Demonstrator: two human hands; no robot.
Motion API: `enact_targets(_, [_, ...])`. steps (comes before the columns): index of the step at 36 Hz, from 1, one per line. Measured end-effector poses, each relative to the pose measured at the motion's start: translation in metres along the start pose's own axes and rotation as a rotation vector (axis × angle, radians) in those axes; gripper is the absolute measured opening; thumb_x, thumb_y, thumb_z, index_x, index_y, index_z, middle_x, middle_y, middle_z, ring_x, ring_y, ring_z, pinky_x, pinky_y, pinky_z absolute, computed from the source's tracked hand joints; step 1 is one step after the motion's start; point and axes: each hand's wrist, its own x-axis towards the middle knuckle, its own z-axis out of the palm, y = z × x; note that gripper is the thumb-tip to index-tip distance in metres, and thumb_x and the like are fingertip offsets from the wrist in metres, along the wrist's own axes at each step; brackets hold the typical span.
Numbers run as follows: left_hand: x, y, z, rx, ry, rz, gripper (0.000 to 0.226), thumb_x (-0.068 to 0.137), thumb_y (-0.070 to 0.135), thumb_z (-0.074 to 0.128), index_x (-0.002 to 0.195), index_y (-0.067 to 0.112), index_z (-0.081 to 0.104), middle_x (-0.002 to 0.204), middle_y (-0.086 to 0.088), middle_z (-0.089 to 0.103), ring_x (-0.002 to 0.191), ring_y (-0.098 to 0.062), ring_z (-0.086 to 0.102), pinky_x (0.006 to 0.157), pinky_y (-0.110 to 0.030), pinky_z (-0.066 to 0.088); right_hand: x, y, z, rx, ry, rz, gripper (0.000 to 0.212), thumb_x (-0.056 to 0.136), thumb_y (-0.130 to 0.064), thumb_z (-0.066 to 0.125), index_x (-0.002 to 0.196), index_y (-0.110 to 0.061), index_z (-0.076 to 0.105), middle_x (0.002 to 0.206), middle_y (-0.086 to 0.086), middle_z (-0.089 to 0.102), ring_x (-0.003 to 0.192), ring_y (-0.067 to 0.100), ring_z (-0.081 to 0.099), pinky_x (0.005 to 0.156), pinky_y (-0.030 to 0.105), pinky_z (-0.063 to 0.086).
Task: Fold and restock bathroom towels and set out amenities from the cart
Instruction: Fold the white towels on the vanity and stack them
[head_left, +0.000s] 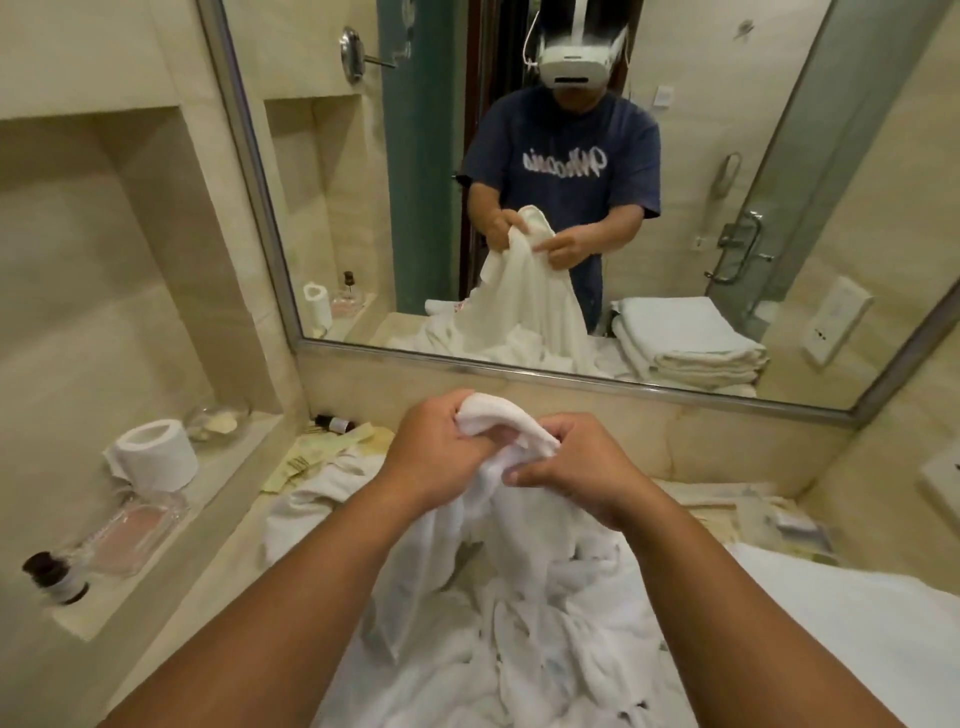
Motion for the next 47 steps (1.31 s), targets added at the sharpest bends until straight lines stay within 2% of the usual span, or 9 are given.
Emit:
enact_targets(5, [0.02,-0.002,-0.019,-0.193,0.193,0.036,0.025,0.089,0.008,0.078,0.083,0.031,0.07,0.075,0.019,0.072,0.074,0.001,0.066,0.07,-0.017,0.052,0.017,0.024,0.026,-0.301,0.277,0.075,0.029,0.08,-0.01,0.063,0.053,-0.011,0.052,0.051,-0.004,0.039,0.047,0.009,0.031,0.047,0.026,0.028])
enact_targets(17, [0.05,-0.019,-0.055,-0.453,0.722,-0.175,0.015,0.089,0.021,0.079,0.082,0.028,0.068,0.082,0.012,0.068,0.077,-0.005,0.064,0.076,-0.027,0.052,0.012,0.096,0.008,-0.287,0.522,0.336,0.021,0.095,-0.011,0.052,0.075,-0.018,0.056,0.074,0.0,0.059,0.066,0.017,0.052,0.053,0.029,0.033])
enact_targets(21, [0.047,-0.031,-0.059,-0.229,0.534,-0.478,0.027,0.083,0.043,0.079,0.1,0.029,0.063,0.103,0.002,0.071,0.093,-0.025,0.069,0.086,-0.044,0.058,0.015,0.089,-0.001,0.064,0.671,0.422,0.022,0.1,-0.016,0.047,0.085,-0.006,0.061,0.081,0.007,0.059,0.071,0.023,0.05,0.058,0.033,0.036])
enact_targets(24, [0.035,-0.034,-0.054,0.013,0.254,-0.54,0.084,0.065,0.053,0.084,0.136,0.03,0.045,0.126,0.001,0.062,0.106,-0.028,0.063,0.095,-0.047,0.055,0.018,0.068,-0.011,0.228,0.635,0.384,0.027,0.101,-0.028,0.049,0.094,-0.011,0.069,0.094,0.011,0.07,0.083,0.027,0.063,0.068,0.035,0.047])
enact_targets(30, [0.012,-0.02,-0.017,-0.026,-0.322,-0.311,0.133,0.064,0.045,0.096,0.154,0.063,0.001,0.157,0.003,0.04,0.139,-0.018,0.049,0.111,-0.039,0.044,0.009,0.0,-0.005,0.201,0.329,0.103,0.024,0.092,-0.029,0.069,0.078,-0.009,0.072,0.072,0.005,0.066,0.067,0.018,0.059,0.062,0.033,0.047])
enact_targets(33, [0.01,-0.012,0.006,0.016,-0.456,-0.175,0.098,0.065,0.053,0.091,0.145,0.065,0.036,0.135,0.009,0.065,0.119,-0.013,0.066,0.102,-0.046,0.054,0.004,-0.023,0.005,0.174,0.195,0.037,0.018,0.081,-0.024,0.075,0.07,-0.01,0.07,0.066,0.009,0.062,0.063,0.018,0.055,0.061,0.033,0.043])
enact_targets(36, [0.014,-0.004,0.013,0.093,-0.26,-0.144,0.032,0.077,0.044,0.074,0.106,0.033,0.073,0.097,0.008,0.076,0.097,-0.018,0.072,0.088,-0.041,0.057,-0.003,-0.028,0.003,0.147,0.197,0.005,0.016,0.074,-0.013,0.086,0.077,-0.005,0.072,0.071,0.015,0.07,0.066,0.015,0.062,0.063,0.031,0.048])
enact_targets(40, [0.016,0.005,0.011,0.093,0.073,-0.081,0.014,0.091,0.026,0.072,0.084,0.017,0.063,0.071,0.006,0.061,0.069,-0.018,0.057,0.058,-0.031,0.038,-0.01,-0.01,-0.005,-0.143,0.417,0.048,0.013,0.077,-0.008,0.08,0.073,-0.018,0.072,0.062,-0.005,0.065,0.056,0.009,0.056,0.052,0.022,0.043])
enact_targets(47, [0.016,0.036,0.008,-0.104,0.383,-0.01,0.01,0.097,0.025,0.066,0.088,0.022,0.063,0.08,0.002,0.063,0.073,-0.012,0.056,0.063,-0.028,0.043,-0.023,0.032,-0.011,-0.245,0.692,0.077,0.024,0.069,0.007,0.054,0.065,-0.014,0.065,0.061,0.004,0.057,0.061,0.02,0.052,0.049,0.027,0.031])
